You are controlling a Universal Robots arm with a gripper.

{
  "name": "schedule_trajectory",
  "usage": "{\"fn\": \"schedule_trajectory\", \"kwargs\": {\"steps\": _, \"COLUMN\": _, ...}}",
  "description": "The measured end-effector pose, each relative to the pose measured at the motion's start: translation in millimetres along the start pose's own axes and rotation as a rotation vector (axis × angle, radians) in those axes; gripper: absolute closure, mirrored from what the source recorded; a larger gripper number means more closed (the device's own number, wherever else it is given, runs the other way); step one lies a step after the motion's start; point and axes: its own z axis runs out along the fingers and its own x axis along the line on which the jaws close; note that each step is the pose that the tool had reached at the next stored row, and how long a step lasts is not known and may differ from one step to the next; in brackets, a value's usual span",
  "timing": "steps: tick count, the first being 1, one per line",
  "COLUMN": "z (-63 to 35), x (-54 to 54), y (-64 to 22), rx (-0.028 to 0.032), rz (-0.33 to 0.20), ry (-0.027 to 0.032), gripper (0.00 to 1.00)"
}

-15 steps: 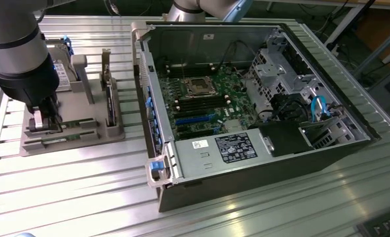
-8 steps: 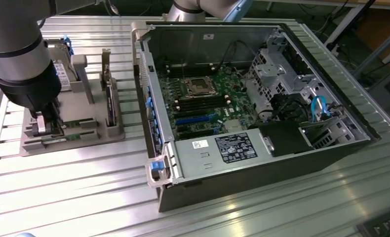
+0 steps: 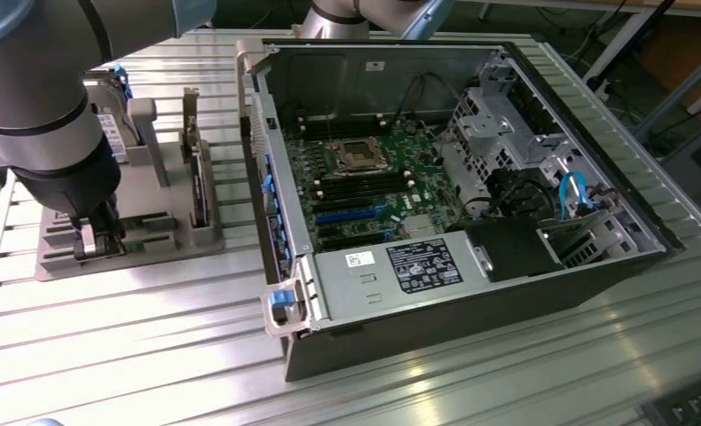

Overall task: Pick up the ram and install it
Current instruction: 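Pick up the ram and move it above insertion slot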

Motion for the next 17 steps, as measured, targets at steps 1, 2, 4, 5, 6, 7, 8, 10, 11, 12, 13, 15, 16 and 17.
{"fn": "schedule_trajectory", "kwargs": {"steps": 1, "z": 0.9, "x": 0.0, "y": 0.0, "rx": 0.0004, "rz": 0.000, "ry": 0.0000, "gripper": 0.70}}
{"fn": "schedule_trajectory", "kwargs": {"steps": 2, "z": 2.5, "x": 0.0, "y": -0.1, "rx": 0.0013, "rz": 0.000, "ry": 0.0001, "gripper": 0.70}}
{"fn": "schedule_trajectory", "kwargs": {"steps": 4, "z": 19.5, "x": 0.2, "y": -0.4, "rx": 0.0096, "rz": 0.000, "ry": 0.0007, "gripper": 0.70}}
{"fn": "schedule_trajectory", "kwargs": {"steps": 5, "z": 19.5, "x": 0.2, "y": -0.4, "rx": 0.0095, "rz": 0.000, "ry": 0.0008, "gripper": 0.70}}
{"fn": "schedule_trajectory", "kwargs": {"steps": 6, "z": 19.5, "x": 0.2, "y": -0.4, "rx": 0.0095, "rz": 0.000, "ry": 0.0007, "gripper": 0.70}}
{"fn": "schedule_trajectory", "kwargs": {"steps": 7, "z": 19.5, "x": 0.2, "y": -0.4, "rx": 0.0095, "rz": 0.000, "ry": 0.0008, "gripper": 0.70}}
{"fn": "schedule_trajectory", "kwargs": {"steps": 8, "z": 19.5, "x": 0.2, "y": -0.4, "rx": 0.0096, "rz": 0.000, "ry": 0.0008, "gripper": 0.70}}
{"fn": "schedule_trajectory", "kwargs": {"steps": 10, "z": 19.6, "x": 0.2, "y": -0.4, "rx": 0.0096, "rz": 0.000, "ry": 0.0007, "gripper": 0.70}}
{"fn": "schedule_trajectory", "kwargs": {"steps": 11, "z": 19.5, "x": 0.2, "y": -0.4, "rx": 0.0095, "rz": 0.000, "ry": 0.0008, "gripper": 0.70}}
{"fn": "schedule_trajectory", "kwargs": {"steps": 12, "z": 19.5, "x": 0.2, "y": -0.4, "rx": 0.0096, "rz": 0.000, "ry": 0.0007, "gripper": 0.70}}
{"fn": "schedule_trajectory", "kwargs": {"steps": 13, "z": 19.5, "x": 0.2, "y": -0.4, "rx": 0.0095, "rz": 0.000, "ry": 0.0008, "gripper": 0.70}}
{"fn": "schedule_trajectory", "kwargs": {"steps": 15, "z": 19.5, "x": 0.2, "y": -0.4, "rx": 0.0096, "rz": 0.000, "ry": 0.0007, "gripper": 0.70}}
{"fn": "schedule_trajectory", "kwargs": {"steps": 16, "z": 19.5, "x": 0.2, "y": -0.4, "rx": 0.0097, "rz": 0.000, "ry": 0.0007, "gripper": 0.70}}
{"fn": "schedule_trajectory", "kwargs": {"steps": 17, "z": 18.8, "x": 0.2, "y": -0.4, "rx": 0.0095, "rz": 0.000, "ry": 0.0007, "gripper": 0.70}}
